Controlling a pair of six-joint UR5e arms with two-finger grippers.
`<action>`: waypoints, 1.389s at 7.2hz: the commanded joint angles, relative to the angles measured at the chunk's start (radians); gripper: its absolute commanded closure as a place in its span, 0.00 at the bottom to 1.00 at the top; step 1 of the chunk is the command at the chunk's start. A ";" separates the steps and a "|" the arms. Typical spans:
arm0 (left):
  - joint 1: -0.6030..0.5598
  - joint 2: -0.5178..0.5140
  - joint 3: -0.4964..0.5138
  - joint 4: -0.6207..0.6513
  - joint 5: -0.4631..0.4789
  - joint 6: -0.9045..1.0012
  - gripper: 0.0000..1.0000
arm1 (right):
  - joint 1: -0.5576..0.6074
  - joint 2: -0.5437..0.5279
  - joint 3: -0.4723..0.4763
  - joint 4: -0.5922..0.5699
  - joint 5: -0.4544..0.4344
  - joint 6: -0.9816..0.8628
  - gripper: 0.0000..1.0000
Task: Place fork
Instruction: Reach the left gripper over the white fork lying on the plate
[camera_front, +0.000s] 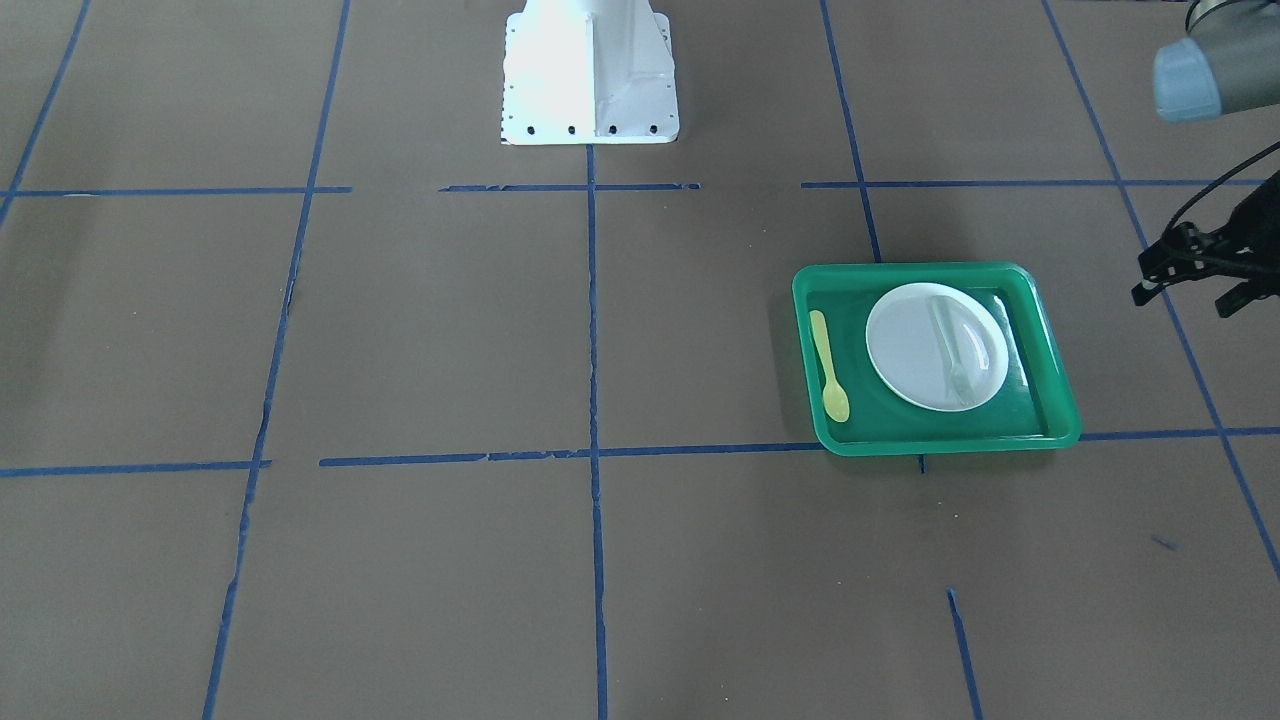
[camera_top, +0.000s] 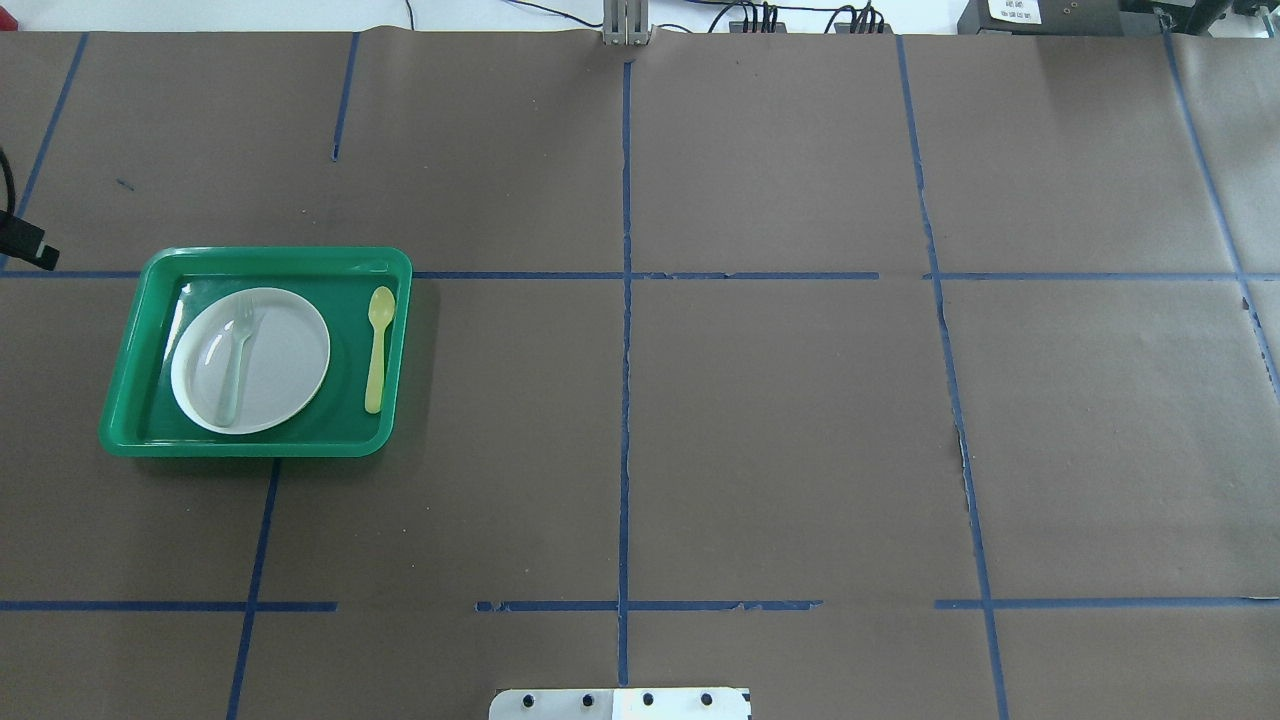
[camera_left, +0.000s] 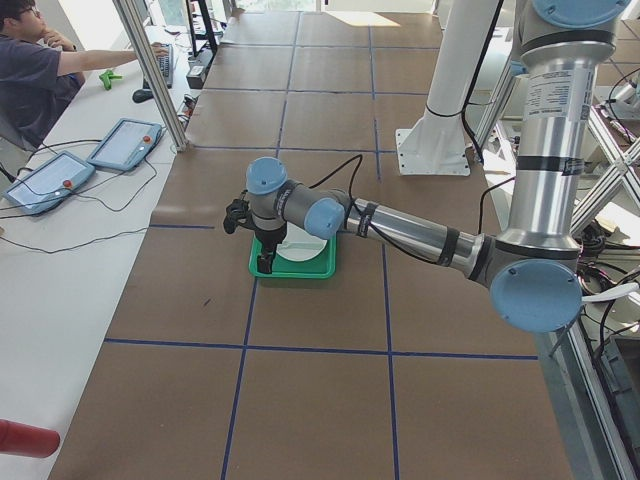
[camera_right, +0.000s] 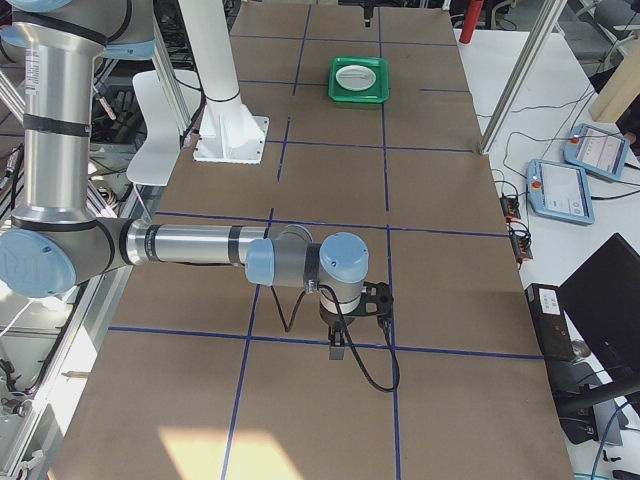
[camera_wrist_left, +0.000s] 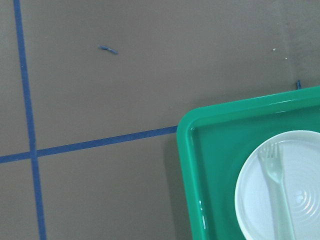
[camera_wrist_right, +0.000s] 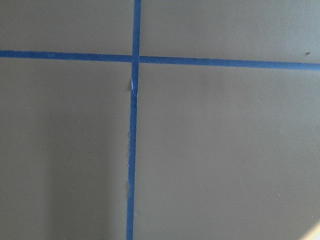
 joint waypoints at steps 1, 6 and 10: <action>0.163 -0.006 0.024 -0.163 0.087 -0.250 0.00 | 0.000 0.000 0.000 0.000 0.000 0.000 0.00; 0.334 -0.021 0.122 -0.313 0.202 -0.469 0.03 | 0.000 0.000 0.000 0.000 0.000 0.000 0.00; 0.363 -0.036 0.139 -0.311 0.202 -0.472 0.11 | 0.000 0.000 0.000 0.000 0.000 0.000 0.00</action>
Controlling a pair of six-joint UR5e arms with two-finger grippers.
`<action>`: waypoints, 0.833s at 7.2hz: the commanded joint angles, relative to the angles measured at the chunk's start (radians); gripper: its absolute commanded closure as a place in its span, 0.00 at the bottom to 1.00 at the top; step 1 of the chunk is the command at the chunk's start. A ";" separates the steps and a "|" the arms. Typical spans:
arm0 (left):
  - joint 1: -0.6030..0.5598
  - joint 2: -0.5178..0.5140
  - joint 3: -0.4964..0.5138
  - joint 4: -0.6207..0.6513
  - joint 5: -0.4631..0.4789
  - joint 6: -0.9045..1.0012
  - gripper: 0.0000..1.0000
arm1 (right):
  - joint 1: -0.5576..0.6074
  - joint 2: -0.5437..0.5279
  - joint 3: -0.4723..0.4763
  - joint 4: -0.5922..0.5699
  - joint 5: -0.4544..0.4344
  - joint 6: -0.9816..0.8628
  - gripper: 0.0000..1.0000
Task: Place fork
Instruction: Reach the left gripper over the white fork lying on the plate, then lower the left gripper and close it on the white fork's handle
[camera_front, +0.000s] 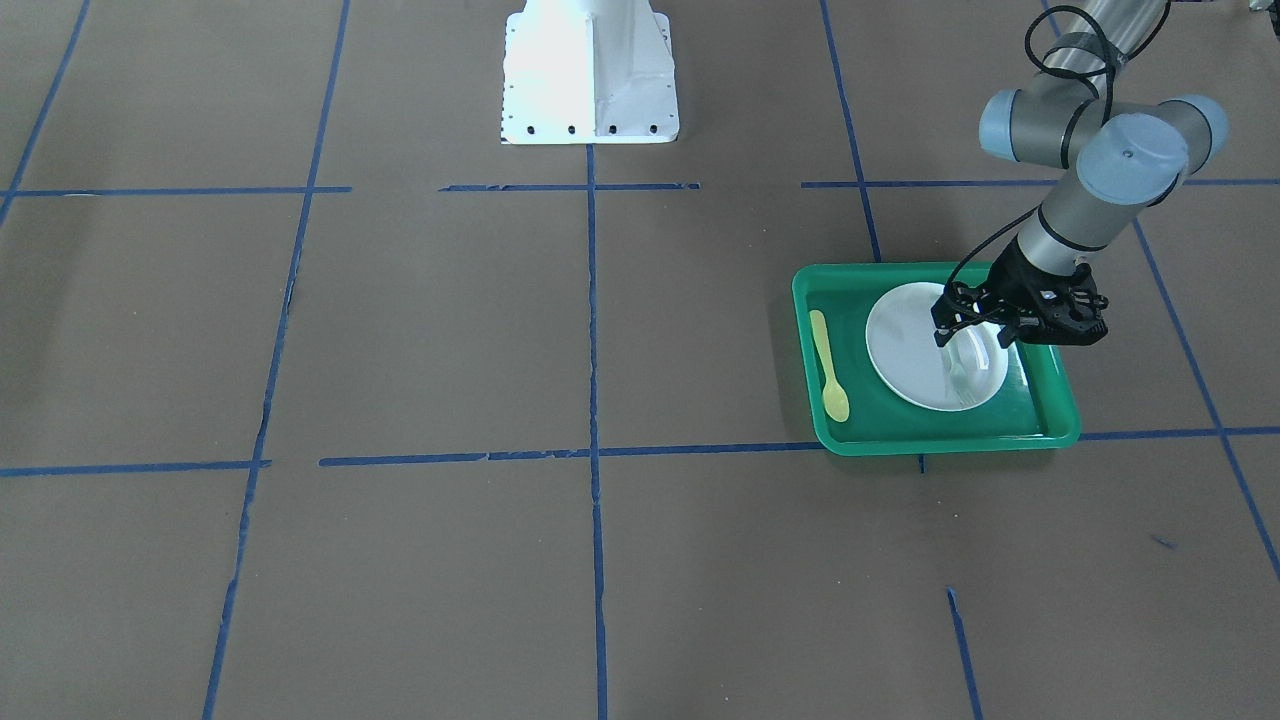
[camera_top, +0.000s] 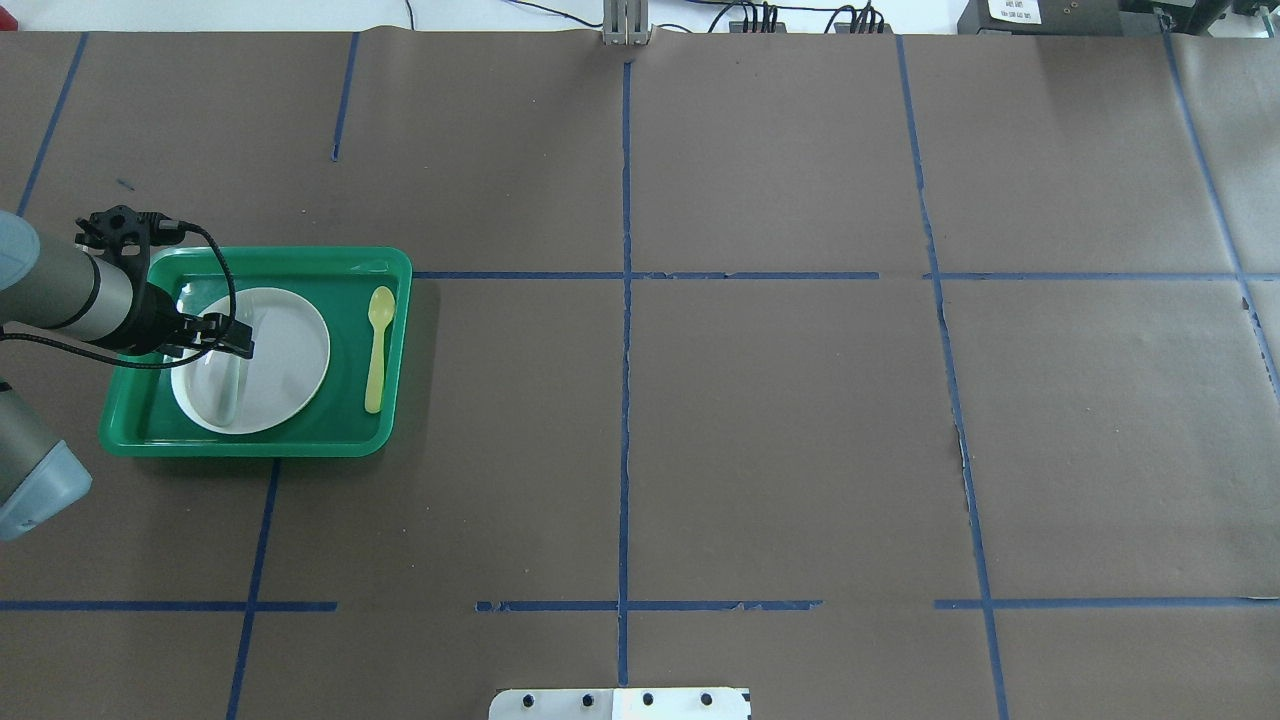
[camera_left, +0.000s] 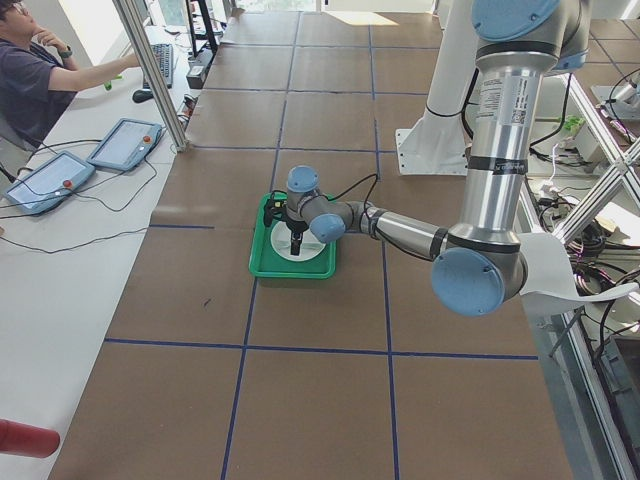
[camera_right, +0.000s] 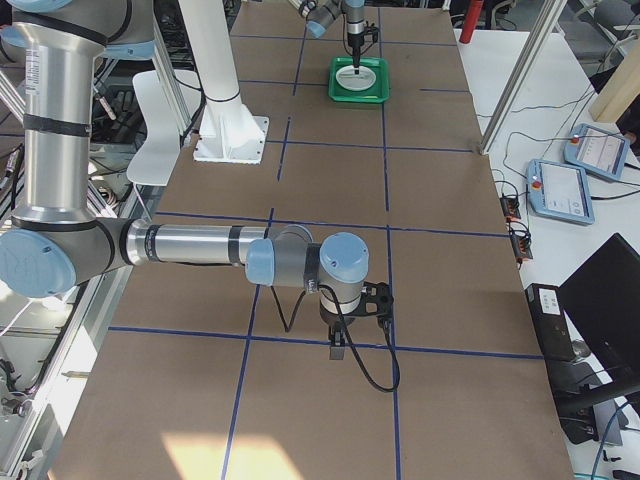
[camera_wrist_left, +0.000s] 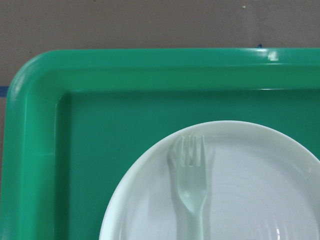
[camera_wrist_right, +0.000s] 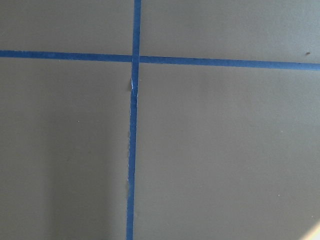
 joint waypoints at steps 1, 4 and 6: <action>0.021 -0.003 0.013 0.001 0.000 -0.001 0.14 | 0.000 0.000 0.000 0.000 0.000 0.000 0.00; 0.030 -0.003 0.021 0.002 0.002 -0.001 0.26 | 0.000 0.000 0.000 0.000 0.000 0.000 0.00; 0.032 -0.003 0.021 0.002 0.002 -0.002 0.41 | 0.000 0.000 0.000 0.000 0.000 0.000 0.00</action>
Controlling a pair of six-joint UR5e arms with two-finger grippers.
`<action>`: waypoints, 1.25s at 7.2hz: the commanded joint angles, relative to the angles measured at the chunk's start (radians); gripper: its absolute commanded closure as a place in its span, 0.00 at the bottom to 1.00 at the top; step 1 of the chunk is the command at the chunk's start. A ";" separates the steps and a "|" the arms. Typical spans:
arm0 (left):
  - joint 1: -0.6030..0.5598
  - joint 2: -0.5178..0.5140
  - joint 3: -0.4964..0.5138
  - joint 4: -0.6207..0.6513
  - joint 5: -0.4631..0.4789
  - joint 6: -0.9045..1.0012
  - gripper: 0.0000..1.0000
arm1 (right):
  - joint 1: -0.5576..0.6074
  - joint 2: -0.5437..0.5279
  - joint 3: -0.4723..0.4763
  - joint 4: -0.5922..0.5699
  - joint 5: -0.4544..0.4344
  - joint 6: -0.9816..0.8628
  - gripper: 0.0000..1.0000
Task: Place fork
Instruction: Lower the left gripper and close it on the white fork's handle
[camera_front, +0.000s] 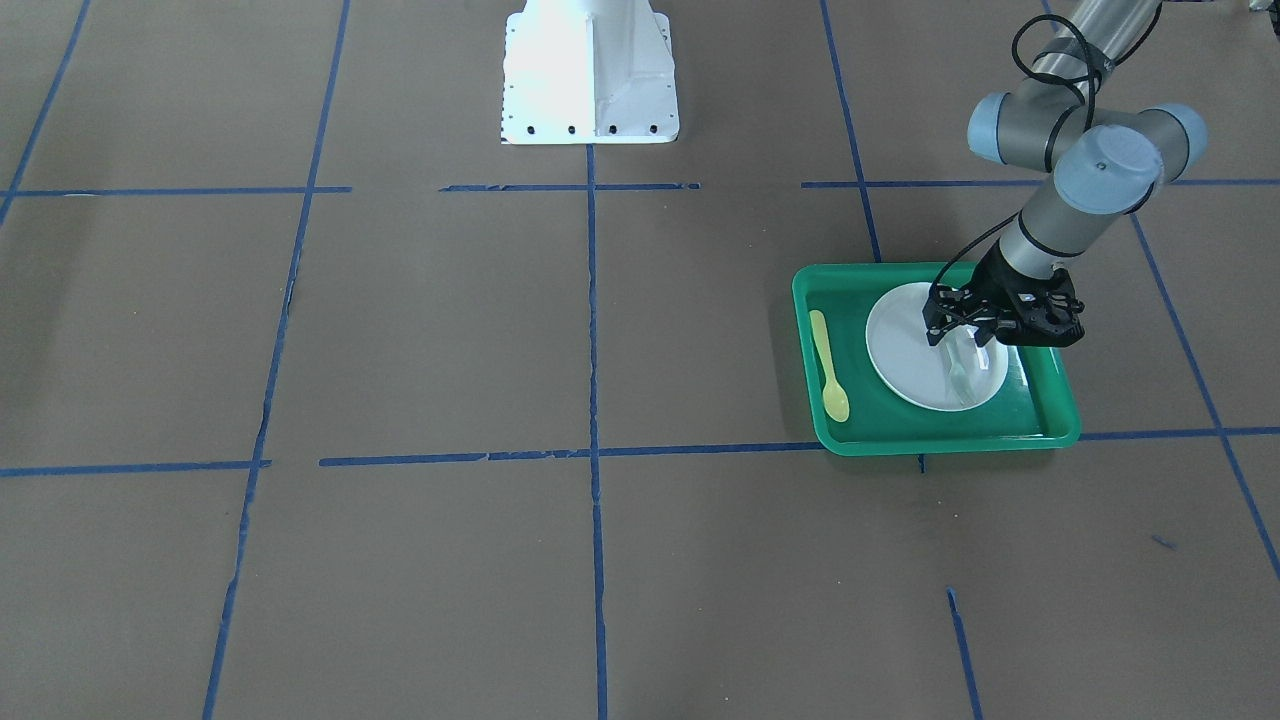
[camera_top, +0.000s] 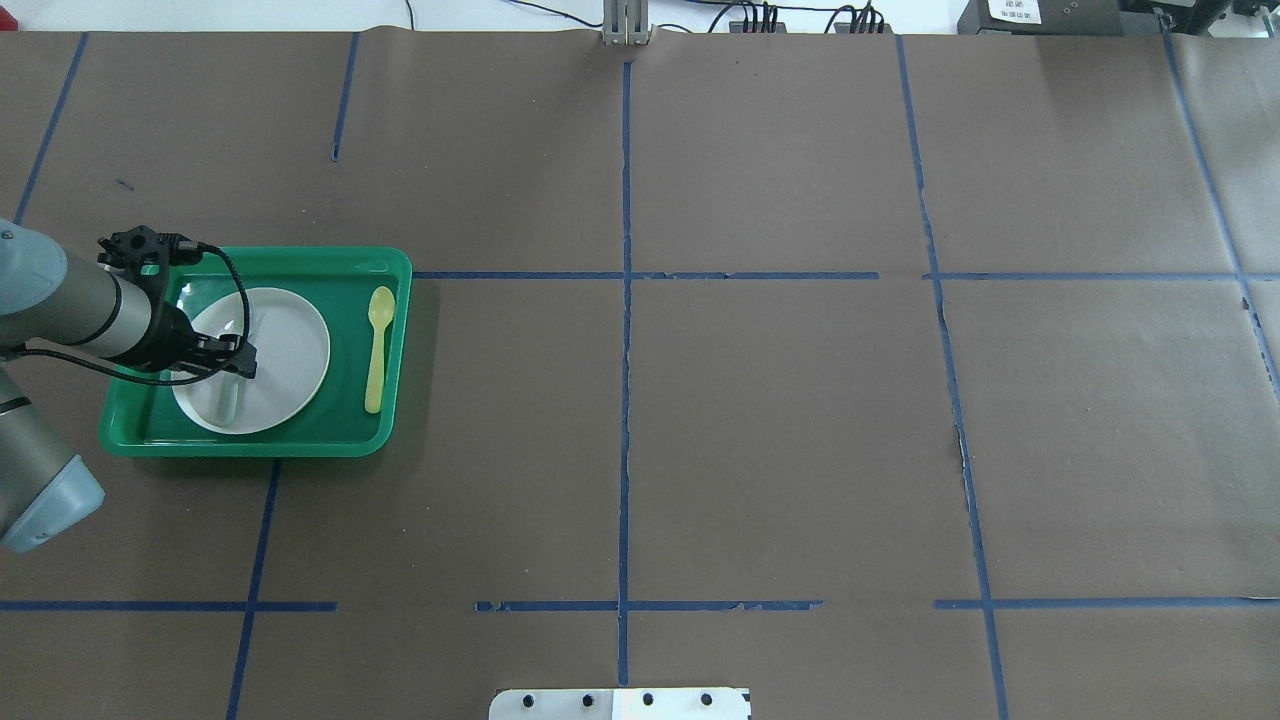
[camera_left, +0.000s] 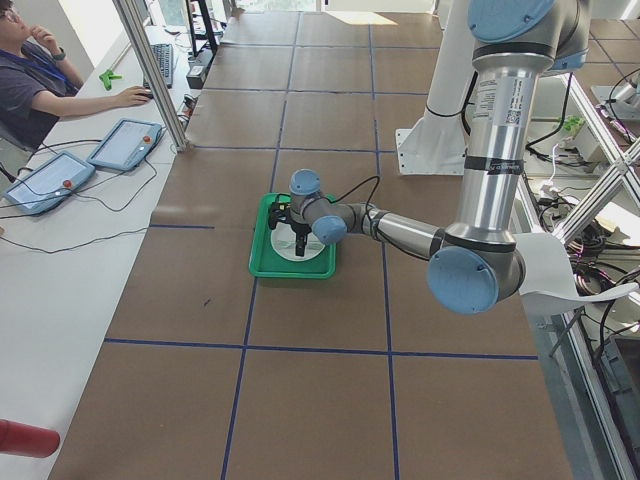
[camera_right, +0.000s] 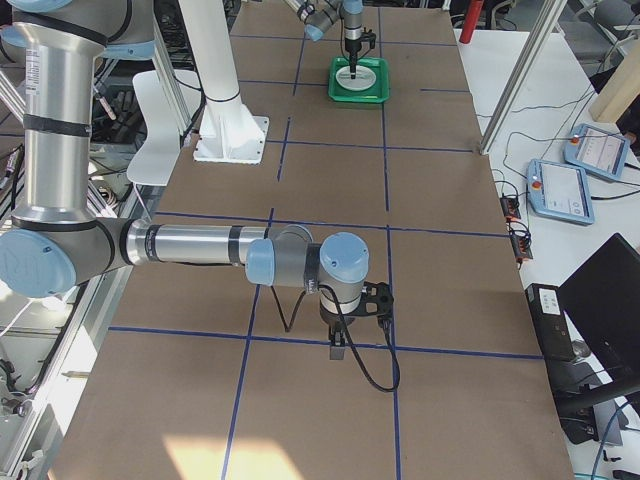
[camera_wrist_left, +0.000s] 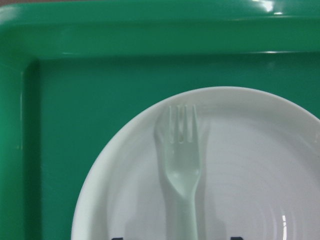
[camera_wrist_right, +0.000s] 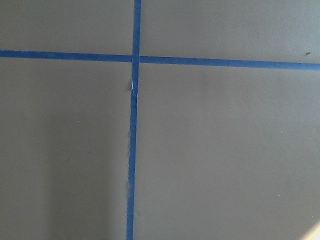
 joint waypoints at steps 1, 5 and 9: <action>0.001 -0.002 0.001 0.000 0.000 -0.002 0.48 | 0.000 0.000 0.001 0.000 0.000 0.000 0.00; 0.001 -0.006 -0.006 0.008 -0.009 -0.014 1.00 | 0.000 0.000 0.000 0.000 0.000 0.000 0.00; -0.013 -0.003 -0.039 0.009 -0.011 -0.022 1.00 | 0.000 0.000 0.000 0.000 0.000 0.000 0.00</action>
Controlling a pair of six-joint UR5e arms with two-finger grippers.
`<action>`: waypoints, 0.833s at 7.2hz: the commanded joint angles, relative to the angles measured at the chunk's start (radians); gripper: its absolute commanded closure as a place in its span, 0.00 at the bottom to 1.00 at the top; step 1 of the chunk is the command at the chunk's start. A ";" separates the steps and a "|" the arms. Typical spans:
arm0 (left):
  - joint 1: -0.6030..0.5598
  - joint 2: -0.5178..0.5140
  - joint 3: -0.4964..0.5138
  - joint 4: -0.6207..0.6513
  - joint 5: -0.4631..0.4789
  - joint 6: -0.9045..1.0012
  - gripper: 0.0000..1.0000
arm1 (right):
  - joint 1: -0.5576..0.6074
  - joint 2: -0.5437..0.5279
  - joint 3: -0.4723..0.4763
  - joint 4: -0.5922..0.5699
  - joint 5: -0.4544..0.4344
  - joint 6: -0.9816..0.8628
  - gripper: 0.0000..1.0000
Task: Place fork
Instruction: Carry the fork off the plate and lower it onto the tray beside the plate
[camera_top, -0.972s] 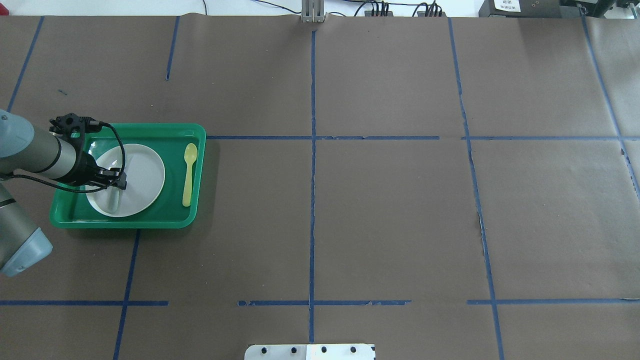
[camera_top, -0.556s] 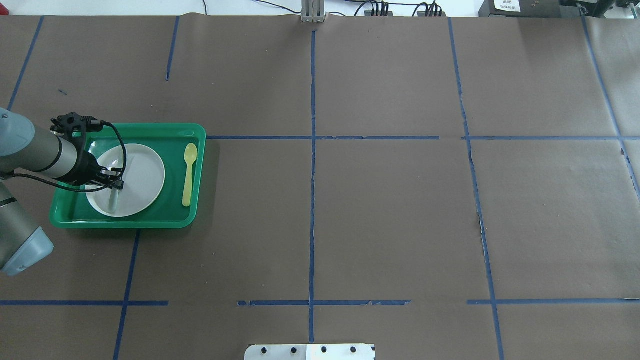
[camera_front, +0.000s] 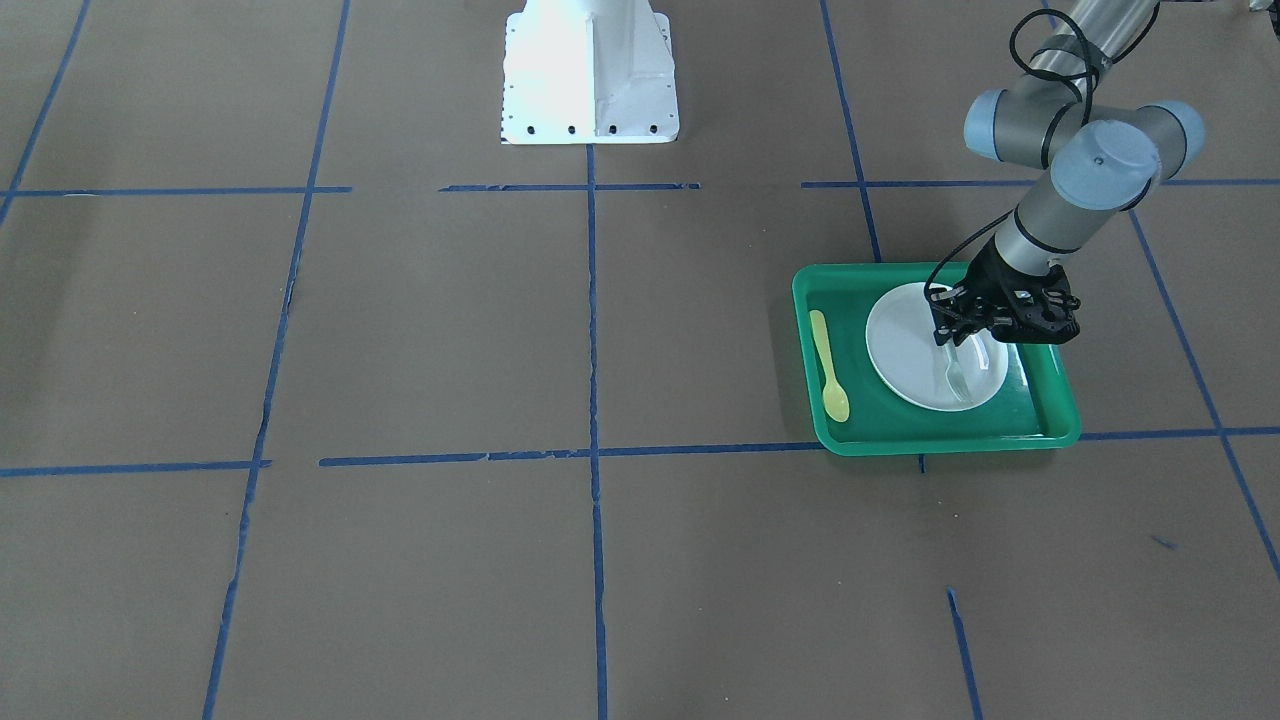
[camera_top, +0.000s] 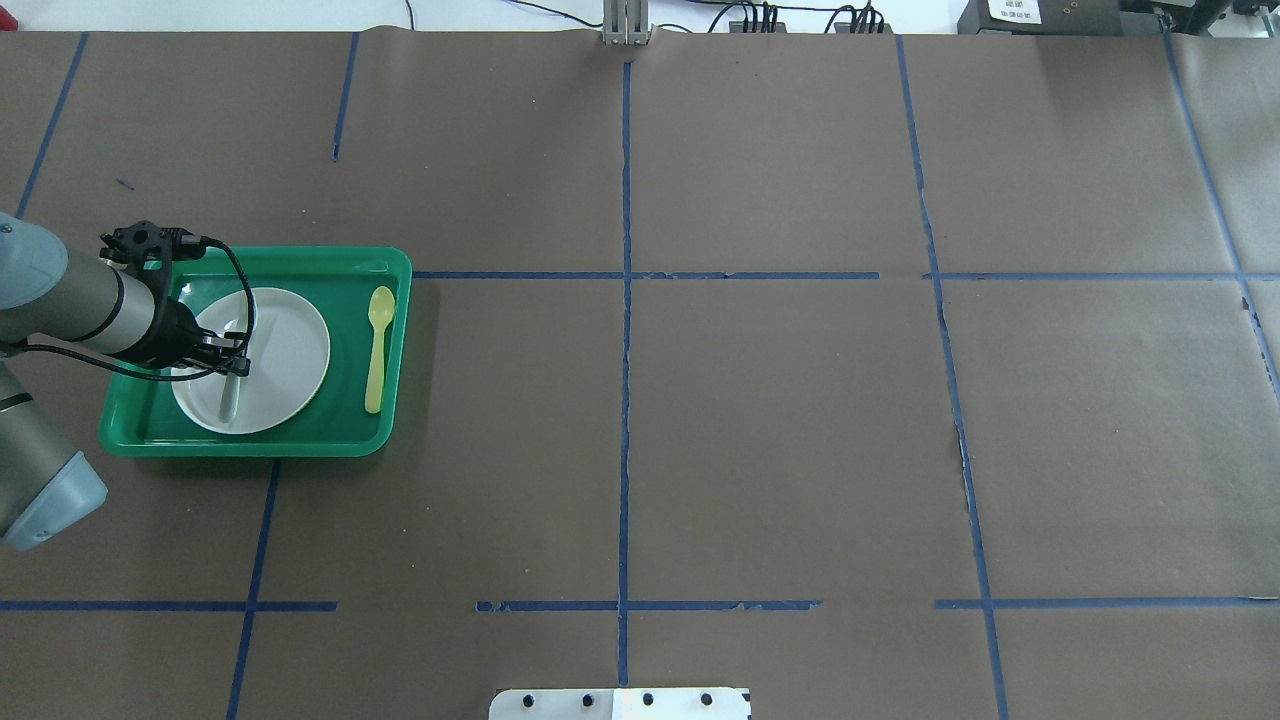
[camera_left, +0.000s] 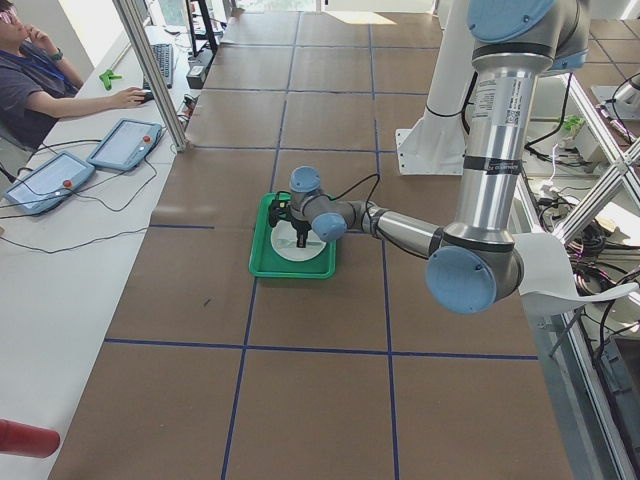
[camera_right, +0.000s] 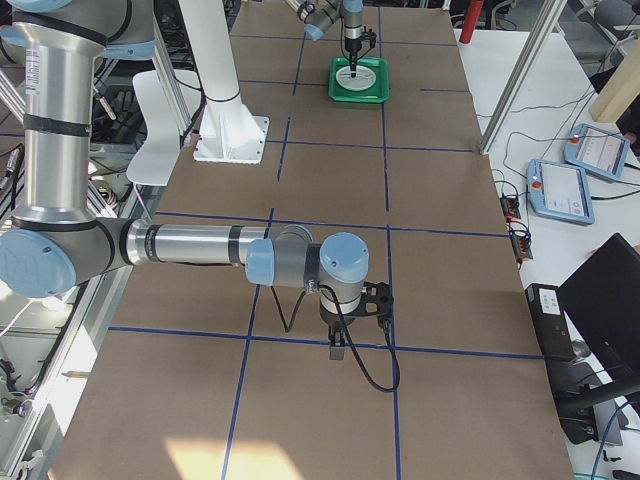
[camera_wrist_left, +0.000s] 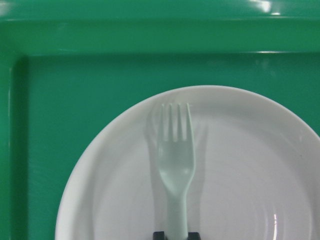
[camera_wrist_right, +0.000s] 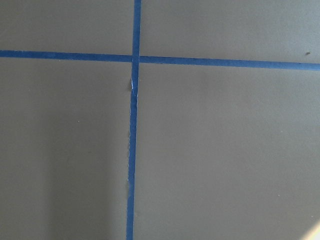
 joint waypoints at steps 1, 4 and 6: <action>-0.029 0.011 -0.027 0.002 0.000 -0.001 1.00 | 0.000 0.000 0.000 0.000 0.000 0.000 0.00; -0.126 0.077 -0.027 0.016 -0.037 0.106 1.00 | 0.000 0.000 0.000 0.000 0.000 0.000 0.00; -0.132 0.113 -0.006 0.003 -0.031 0.184 1.00 | 0.000 0.000 0.000 0.000 0.000 0.000 0.00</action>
